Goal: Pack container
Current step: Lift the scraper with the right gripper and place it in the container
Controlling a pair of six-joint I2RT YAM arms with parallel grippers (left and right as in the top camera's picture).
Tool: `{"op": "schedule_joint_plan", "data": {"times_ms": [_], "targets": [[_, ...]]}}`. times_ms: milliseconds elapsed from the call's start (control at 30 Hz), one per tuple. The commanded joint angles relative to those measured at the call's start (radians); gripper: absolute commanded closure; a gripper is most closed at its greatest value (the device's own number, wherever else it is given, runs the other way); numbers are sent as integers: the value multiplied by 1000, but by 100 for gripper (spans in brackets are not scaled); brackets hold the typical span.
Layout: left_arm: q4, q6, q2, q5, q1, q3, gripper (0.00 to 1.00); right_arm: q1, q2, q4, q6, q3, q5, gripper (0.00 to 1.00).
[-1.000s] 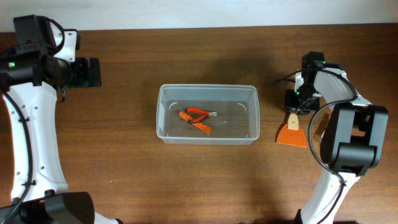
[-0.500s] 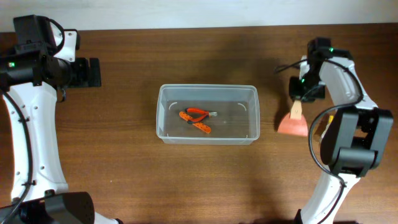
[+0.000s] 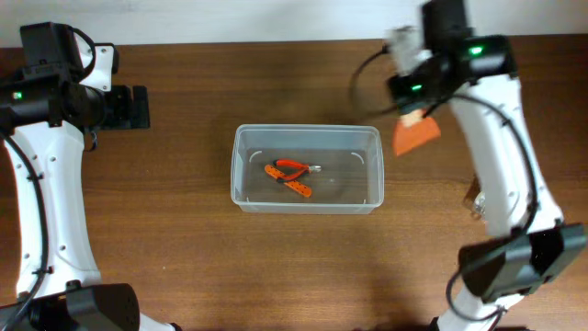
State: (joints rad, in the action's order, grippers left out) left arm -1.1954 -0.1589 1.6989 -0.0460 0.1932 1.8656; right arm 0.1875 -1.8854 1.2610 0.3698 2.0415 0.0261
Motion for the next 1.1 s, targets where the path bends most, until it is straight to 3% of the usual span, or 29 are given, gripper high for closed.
{"op": "schedule_joint_plan", "data": {"times_ms": [0, 133, 733, 867, 1067], "targets": [[-3, 12, 3, -11, 4, -2, 1, 134, 37, 37, 266, 18, 33, 96], [-3, 12, 3, -11, 4, -2, 1, 256, -3, 74, 414, 9, 54, 96], [-1, 12, 3, -11, 4, -2, 1, 303, -378, 60, 418, -3, 171, 89], [2, 12, 3, -11, 4, -2, 1, 303, -373, 70, 407, -3, 173, 53], [14, 12, 3, -11, 4, -2, 1, 284, -301, 98, 279, 41, 100, 44]]}}
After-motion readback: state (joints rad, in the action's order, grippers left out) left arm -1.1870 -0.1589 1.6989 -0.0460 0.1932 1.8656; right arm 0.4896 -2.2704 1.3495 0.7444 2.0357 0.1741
